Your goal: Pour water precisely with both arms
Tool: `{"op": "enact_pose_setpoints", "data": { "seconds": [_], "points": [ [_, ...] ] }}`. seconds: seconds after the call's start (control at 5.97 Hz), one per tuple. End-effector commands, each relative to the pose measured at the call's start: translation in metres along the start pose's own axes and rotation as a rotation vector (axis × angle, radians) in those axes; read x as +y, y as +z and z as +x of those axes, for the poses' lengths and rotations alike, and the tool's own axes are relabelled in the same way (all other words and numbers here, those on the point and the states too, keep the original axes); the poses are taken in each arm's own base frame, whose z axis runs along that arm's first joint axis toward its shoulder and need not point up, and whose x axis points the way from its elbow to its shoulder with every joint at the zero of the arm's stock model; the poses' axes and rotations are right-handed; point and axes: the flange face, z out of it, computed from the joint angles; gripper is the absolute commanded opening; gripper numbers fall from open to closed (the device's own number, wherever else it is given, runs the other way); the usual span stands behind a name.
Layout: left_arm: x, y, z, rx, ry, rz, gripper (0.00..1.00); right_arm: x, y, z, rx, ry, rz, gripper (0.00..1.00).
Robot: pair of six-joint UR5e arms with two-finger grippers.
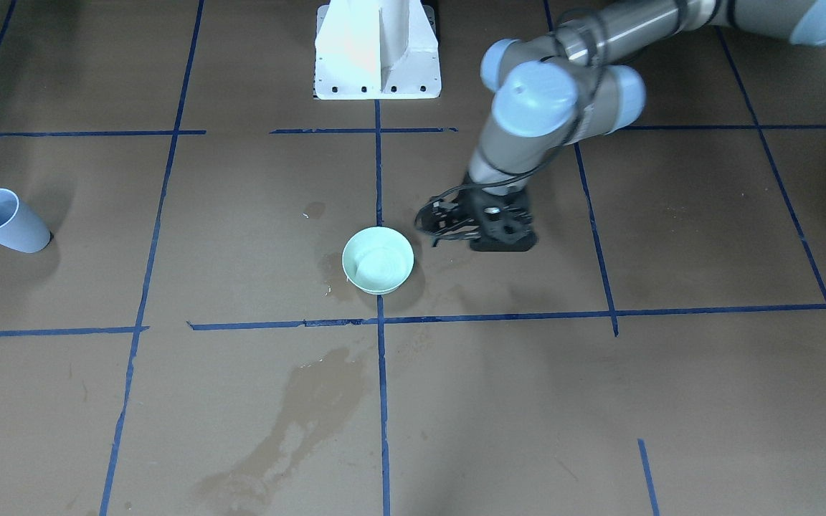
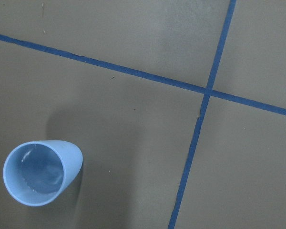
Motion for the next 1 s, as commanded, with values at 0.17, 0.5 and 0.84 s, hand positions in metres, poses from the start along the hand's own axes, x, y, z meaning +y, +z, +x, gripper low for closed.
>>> {"op": "enact_pose_setpoints", "data": {
  "seconds": [0.17, 0.5, 0.84],
  "points": [
    [-0.007, -0.025, -0.059, -0.012, 0.069, -0.014, 1.00, -0.023, -0.032, -0.072, 0.000, 0.114, 0.067, 1.00],
    [-0.006, -0.025, -0.058, -0.012, 0.063, -0.012, 1.00, -0.017, -0.041, -0.134, 0.011, 0.135, 0.120, 1.00],
    [-0.006, -0.025, -0.059, -0.013, 0.060, -0.012, 1.00, 0.040, 0.009, -0.158, -0.017, 0.166, 0.259, 1.00]
  ]
}}
